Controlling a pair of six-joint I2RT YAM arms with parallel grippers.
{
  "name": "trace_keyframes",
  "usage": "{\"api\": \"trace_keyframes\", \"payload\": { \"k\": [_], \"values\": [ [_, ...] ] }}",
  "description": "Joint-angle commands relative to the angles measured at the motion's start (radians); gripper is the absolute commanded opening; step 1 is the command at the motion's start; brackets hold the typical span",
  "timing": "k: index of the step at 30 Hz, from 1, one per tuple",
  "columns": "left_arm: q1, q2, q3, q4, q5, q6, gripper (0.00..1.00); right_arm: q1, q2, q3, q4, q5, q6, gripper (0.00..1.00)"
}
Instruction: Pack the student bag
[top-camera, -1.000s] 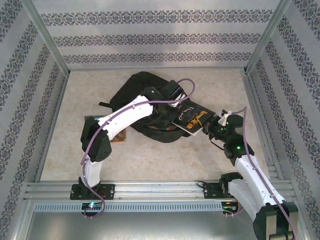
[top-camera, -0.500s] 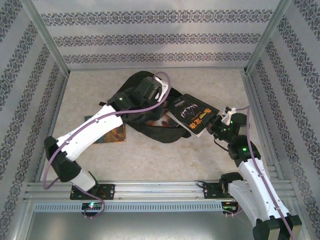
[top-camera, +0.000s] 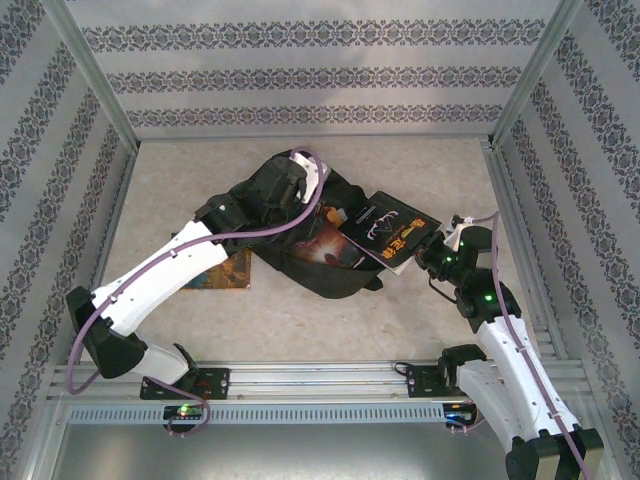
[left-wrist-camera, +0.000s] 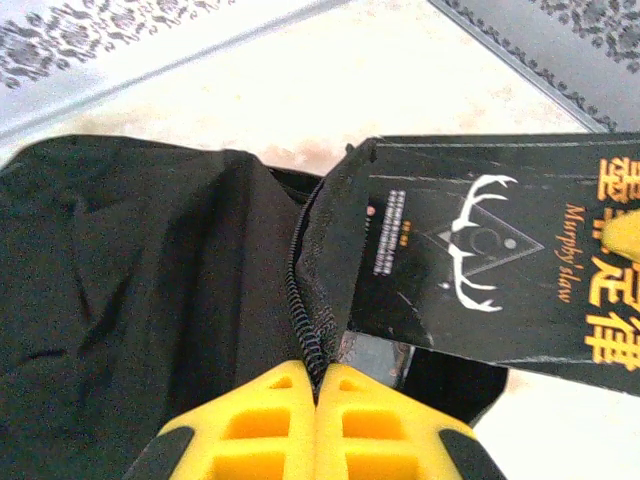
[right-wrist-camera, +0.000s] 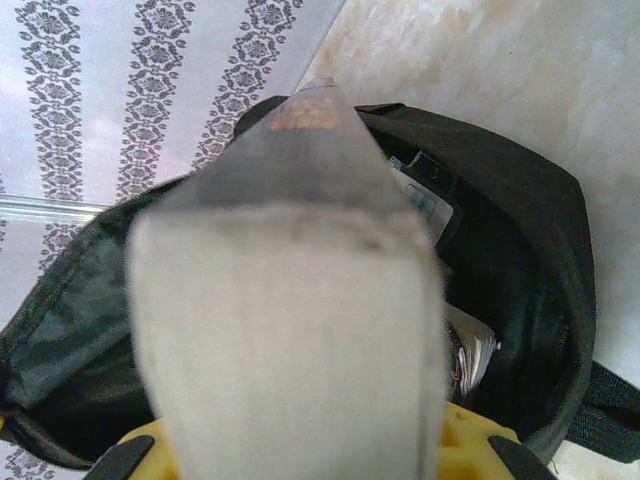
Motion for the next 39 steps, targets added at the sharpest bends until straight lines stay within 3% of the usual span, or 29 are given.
{"api": "trace_keyframes", "payload": {
  "k": [1, 7, 12, 15, 17, 19, 22, 26, 29, 39],
  "values": [
    [0.014, -0.063, -0.003, 0.153, -0.033, 0.024, 0.0, -0.005, -0.032, 0.076, 0.063, 0.006, -0.018, 0.0],
    [0.018, -0.069, -0.041, 0.295, 0.084, -0.01, 0.0, 0.016, 0.074, 0.091, 0.081, -0.067, 0.106, 0.0],
    [0.02, -0.074, -0.036, 0.29, 0.147, -0.027, 0.01, 0.052, 0.161, 0.107, 0.07, -0.077, 0.283, 0.0],
    [0.021, -0.08, -0.035, 0.236, 0.205, -0.025, 0.09, 0.069, 0.207, 0.048, 0.219, -0.078, 0.461, 0.0],
    [0.021, -0.078, -0.029, 0.191, 0.225, -0.023, 0.2, 0.085, 0.246, 0.048, 0.286, -0.072, 0.512, 0.0],
    [0.021, -0.07, -0.008, 0.132, 0.216, -0.01, 0.45, 0.1, 0.279, 0.098, 0.314, -0.066, 0.465, 0.0],
    [0.033, -0.019, 0.071, 0.032, 0.172, 0.006, 0.68, 0.108, 0.328, 0.177, 0.315, -0.086, 0.388, 0.0],
    [0.042, 0.115, 0.234, -0.121, 0.165, 0.021, 0.81, 0.12, 0.371, 0.22, 0.337, -0.123, 0.351, 0.0],
    [0.041, 0.186, 0.313, -0.149, 0.154, -0.018, 0.85, 0.128, 0.365, 0.233, 0.322, -0.13, 0.308, 0.0],
    [0.041, 0.377, 0.47, -0.191, 0.249, -0.131, 0.84, 0.155, 0.37, 0.264, 0.308, -0.165, 0.229, 0.0]
  ]
}}
